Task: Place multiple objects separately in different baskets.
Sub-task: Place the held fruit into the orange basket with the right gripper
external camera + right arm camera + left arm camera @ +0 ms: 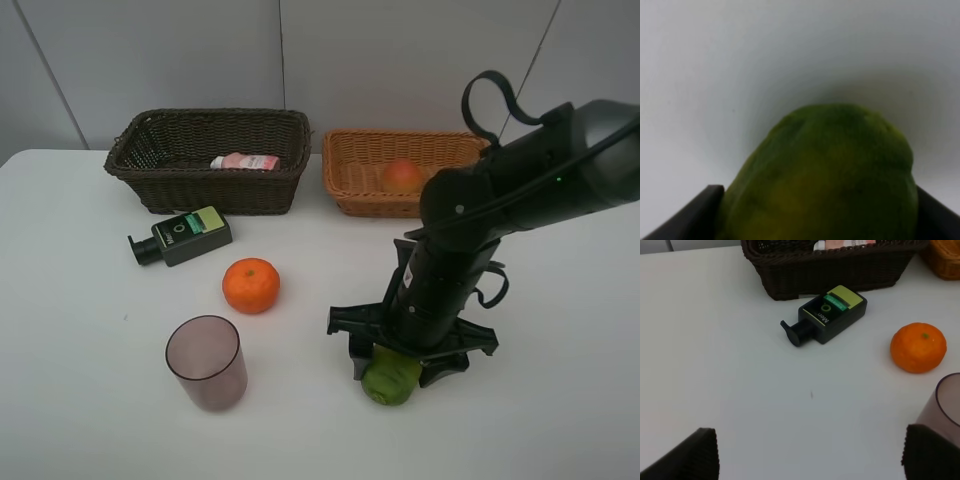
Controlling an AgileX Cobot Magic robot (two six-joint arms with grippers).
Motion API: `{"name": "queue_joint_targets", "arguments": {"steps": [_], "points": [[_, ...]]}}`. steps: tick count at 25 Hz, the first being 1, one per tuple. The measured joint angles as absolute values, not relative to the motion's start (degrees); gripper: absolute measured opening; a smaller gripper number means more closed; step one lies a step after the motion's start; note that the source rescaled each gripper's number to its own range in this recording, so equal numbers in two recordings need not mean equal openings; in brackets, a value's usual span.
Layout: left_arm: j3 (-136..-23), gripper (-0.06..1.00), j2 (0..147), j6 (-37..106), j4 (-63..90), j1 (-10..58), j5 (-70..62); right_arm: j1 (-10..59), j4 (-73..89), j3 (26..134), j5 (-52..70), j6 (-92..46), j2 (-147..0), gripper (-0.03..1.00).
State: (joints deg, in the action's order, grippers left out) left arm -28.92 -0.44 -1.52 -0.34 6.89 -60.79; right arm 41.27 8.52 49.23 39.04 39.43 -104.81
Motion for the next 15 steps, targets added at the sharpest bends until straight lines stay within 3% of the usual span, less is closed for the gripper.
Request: {"name": "queue_joint_targets", "arguments": {"steps": [9, 15], "points": [[-28.92, 0.95, -0.44, -1.52, -0.34, 6.89, -60.79, 41.27, 8.03, 50.24, 41.17, 35.89, -102.88, 0.38], [-28.92, 0.95, -0.44, -1.52, -0.34, 6.89, -60.79, 41.02, 4.67, 60.35, 51.81, 22.93, -101.34, 0.38]]}}
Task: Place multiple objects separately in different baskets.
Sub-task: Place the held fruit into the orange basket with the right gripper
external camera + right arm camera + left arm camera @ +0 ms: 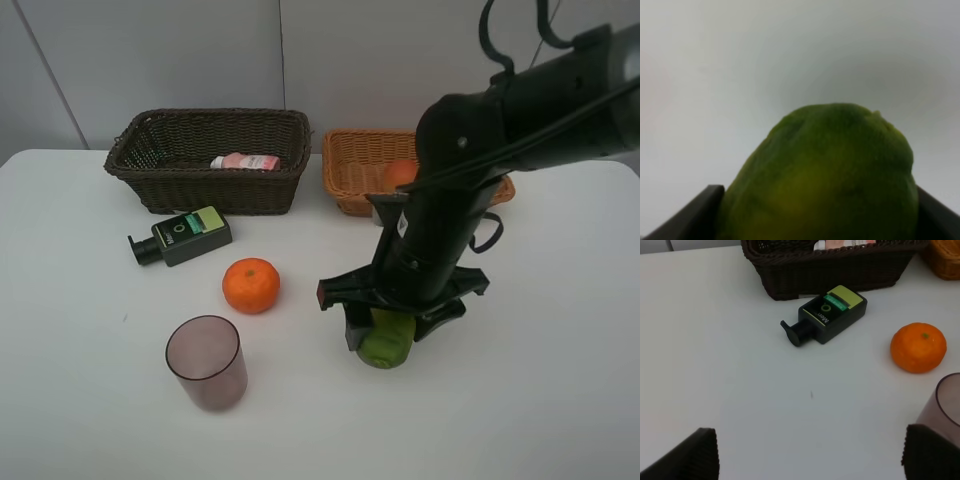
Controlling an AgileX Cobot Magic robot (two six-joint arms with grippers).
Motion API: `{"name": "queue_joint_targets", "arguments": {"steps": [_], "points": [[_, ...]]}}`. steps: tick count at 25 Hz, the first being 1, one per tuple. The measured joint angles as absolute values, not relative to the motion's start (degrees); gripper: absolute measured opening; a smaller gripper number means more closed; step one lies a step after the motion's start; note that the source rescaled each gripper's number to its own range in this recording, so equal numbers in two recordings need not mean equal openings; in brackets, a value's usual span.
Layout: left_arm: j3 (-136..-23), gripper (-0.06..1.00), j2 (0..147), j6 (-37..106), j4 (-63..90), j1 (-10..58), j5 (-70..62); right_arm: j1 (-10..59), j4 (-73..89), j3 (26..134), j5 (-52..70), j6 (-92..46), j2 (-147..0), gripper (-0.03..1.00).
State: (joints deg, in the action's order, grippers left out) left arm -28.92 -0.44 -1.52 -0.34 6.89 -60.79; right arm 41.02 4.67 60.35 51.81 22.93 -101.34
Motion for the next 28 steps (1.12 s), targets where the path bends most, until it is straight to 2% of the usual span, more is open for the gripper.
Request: {"name": "queue_joint_targets", "arguments": {"steps": [6, 11, 17, 21, 28], "points": [[-28.92, 0.95, -0.44, -1.52, -0.34, 6.89, -60.79, 39.94, -3.51, 71.39, 59.74, 17.08, -101.27, 0.38], [-28.92, 0.95, -0.44, -1.52, -0.34, 6.89, -60.79, 39.05, -10.88, 78.33, 60.77, 16.88, -101.33, 0.38], [-28.92, 0.95, -0.44, -1.52, -0.34, 6.89, -60.79, 34.87, -16.16, 85.36, 60.37, 16.93, -105.54, 0.38], [-28.92, 0.95, -0.44, -1.52, -0.34, 6.89, -60.79, 32.08, -18.81, 89.26, 55.90, 16.93, -109.51, 0.38], [-28.92, 0.95, -0.44, -1.52, -0.34, 6.89, -60.74, 27.03, -21.95, 90.45, 38.42, 20.78, -113.64, 0.38]]}}
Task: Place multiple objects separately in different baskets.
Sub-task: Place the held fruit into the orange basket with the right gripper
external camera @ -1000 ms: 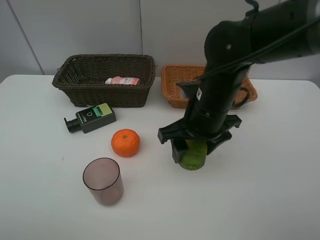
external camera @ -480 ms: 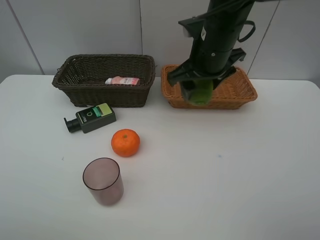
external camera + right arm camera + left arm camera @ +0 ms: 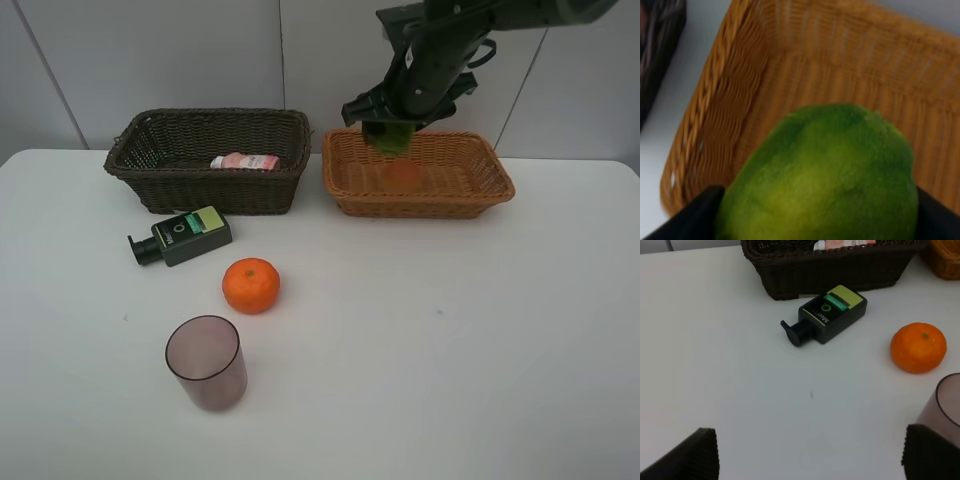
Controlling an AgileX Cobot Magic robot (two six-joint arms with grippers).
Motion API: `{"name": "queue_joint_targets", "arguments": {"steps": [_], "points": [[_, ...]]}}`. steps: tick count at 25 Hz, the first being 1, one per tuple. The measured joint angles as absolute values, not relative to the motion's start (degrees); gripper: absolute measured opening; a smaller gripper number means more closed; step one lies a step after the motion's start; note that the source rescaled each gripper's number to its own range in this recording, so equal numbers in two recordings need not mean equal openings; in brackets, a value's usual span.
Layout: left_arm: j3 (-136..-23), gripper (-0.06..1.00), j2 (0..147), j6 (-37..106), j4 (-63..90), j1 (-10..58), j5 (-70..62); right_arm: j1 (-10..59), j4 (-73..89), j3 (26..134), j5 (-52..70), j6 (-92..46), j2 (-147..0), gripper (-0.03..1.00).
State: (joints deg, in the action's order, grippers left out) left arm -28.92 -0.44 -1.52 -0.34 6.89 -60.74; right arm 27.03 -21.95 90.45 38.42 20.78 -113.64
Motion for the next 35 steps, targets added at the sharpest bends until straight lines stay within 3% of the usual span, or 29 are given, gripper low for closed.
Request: {"name": "queue_joint_targets", "arguments": {"steps": [9, 25, 26, 28, 30, 32, 35], "points": [[-28.92, 0.95, -0.44, -1.52, -0.34, 6.89, -60.74, 26.48, -24.05, 90.45, 21.53, 22.97, -119.96, 0.38], [-28.92, 0.95, -0.44, -1.52, -0.34, 6.89, -60.74, 26.43, -24.12, 90.45, 20.62, 23.10, -125.42, 0.38], [-28.92, 0.95, -0.44, -1.52, -0.34, 6.89, -60.74, 26.43, -24.12, 90.45, 20.62, 23.10, -125.42, 0.42], [-28.92, 0.95, -0.44, -1.52, -0.34, 6.89, -60.74, 26.43, -24.12, 90.45, 20.62, 23.10, -125.42, 0.70], [-28.92, 0.95, -0.44, -1.52, -0.34, 6.89, -60.74, 26.43, -24.19, 90.45, 20.85, 23.10, -125.33, 0.89], [-28.92, 0.95, -0.44, -1.52, -0.34, 6.89, -60.74, 26.43, -24.21, 90.45, 21.56, 23.10, -124.93, 0.97], [-28.92, 0.95, -0.44, -1.52, -0.34, 6.89, -60.74, 26.43, -24.27, 90.45, 22.39, 23.10, -123.19, 1.00]]}}
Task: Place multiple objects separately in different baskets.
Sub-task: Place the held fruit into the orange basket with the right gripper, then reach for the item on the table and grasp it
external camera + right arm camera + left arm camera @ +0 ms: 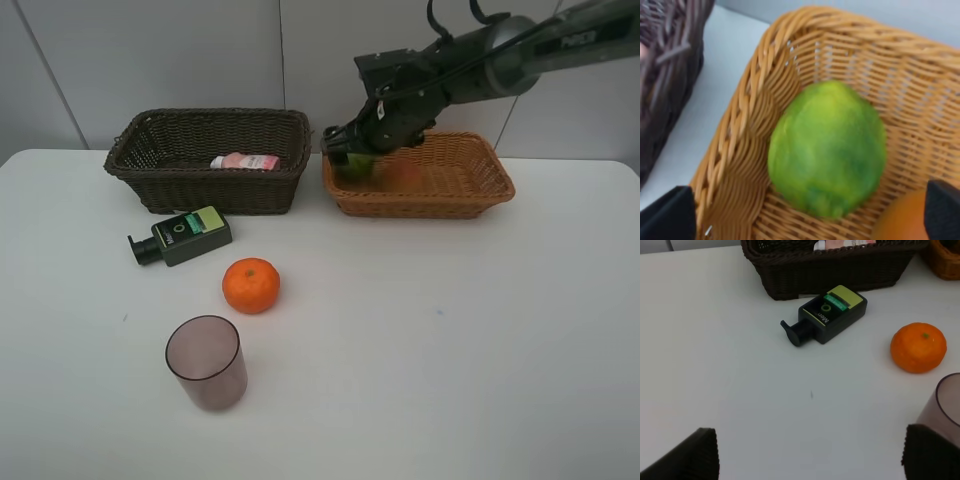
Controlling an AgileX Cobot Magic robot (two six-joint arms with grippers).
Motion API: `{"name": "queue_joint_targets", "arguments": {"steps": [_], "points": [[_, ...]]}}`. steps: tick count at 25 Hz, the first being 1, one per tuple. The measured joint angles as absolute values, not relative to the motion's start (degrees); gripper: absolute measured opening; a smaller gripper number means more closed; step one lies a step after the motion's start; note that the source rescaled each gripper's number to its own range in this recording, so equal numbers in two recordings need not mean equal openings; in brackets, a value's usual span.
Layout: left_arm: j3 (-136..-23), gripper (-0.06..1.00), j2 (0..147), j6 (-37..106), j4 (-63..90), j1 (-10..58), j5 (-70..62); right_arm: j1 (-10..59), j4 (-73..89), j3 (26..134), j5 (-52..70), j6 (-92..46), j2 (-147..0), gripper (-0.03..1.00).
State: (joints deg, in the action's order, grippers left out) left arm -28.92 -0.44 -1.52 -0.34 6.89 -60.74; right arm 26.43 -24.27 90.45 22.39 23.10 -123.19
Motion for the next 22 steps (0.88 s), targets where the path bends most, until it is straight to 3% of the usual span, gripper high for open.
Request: {"name": "queue_joint_targets", "arguments": {"steps": [8, 16, 22], "points": [[-28.92, 0.95, -0.44, -1.52, -0.34, 6.89, -60.74, 25.25, -11.12, 85.69, 35.92, 23.10, -111.89, 1.00], [-28.92, 0.95, -0.44, -1.52, -0.34, 6.89, -60.74, 13.13, -5.93, 66.32, 40.01, 22.46, -93.51, 1.00], [-28.92, 0.95, -0.44, -1.52, -0.34, 6.89, -60.74, 10.31, -5.42, 63.36, 52.48, 13.93, -75.75, 1.00]]}}
